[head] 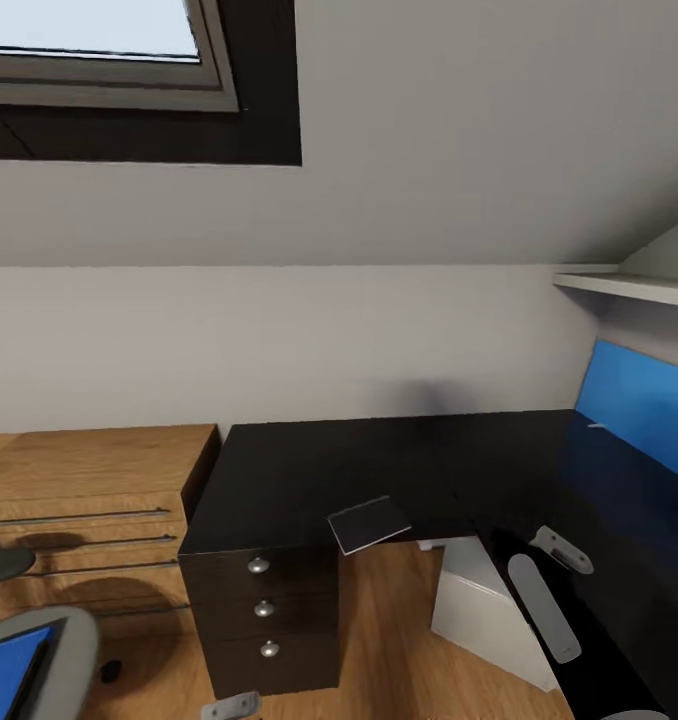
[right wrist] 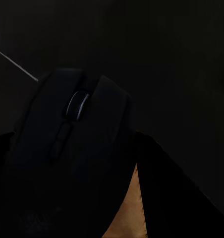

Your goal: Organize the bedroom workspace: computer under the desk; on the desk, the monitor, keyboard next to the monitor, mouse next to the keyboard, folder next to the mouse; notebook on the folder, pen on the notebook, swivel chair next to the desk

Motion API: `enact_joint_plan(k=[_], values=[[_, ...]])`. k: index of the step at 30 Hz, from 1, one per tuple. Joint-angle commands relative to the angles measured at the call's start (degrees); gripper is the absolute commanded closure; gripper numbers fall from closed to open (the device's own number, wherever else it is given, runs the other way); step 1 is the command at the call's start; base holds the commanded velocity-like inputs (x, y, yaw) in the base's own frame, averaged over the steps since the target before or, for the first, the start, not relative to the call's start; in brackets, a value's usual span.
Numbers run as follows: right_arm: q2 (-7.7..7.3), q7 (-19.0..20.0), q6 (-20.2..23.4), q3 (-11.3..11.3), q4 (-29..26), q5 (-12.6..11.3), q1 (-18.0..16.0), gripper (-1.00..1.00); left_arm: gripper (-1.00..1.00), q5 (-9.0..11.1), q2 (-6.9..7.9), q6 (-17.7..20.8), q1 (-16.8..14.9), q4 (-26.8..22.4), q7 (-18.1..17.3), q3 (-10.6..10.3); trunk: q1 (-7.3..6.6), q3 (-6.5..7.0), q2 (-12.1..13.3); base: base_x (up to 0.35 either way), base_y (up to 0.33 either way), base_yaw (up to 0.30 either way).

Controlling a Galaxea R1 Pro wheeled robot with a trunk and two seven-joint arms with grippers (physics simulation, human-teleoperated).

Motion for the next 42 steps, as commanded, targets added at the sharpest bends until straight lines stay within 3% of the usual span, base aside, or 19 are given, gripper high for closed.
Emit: enact_joint_plan(k=[1, 16, 42], values=[[-0.06, -0.5, 0.03, 0.16, -0.05, -0.4, -0.05, 1.0, -1.0, 0.58, 0.03, 0.24, 0.02, -0.16, 0.43, -0.13, 0.01, -0.08, -0.04, 0.0, 0.0, -0.253], [-0.11, -0.21, -0.05, 0.08, 0.1, -0.31, -0.05, 1.0, -1.0, 0.65, 0.2, 0.24, 0.01, -0.11, 0.52, -0.04, 0.01, -0.98, -0.04, 0.0, 0.0, -0.18], [-0.19, -0.06, -0.16, 0.1, 0.37, -0.15, -0.05, 1.0, -1.0, 0.66, 0.2, 0.24, 0.01, -0.03, 0.52, -0.04, 0.01, -1.01, -0.04, 0.0, 0.0, -0.272]])
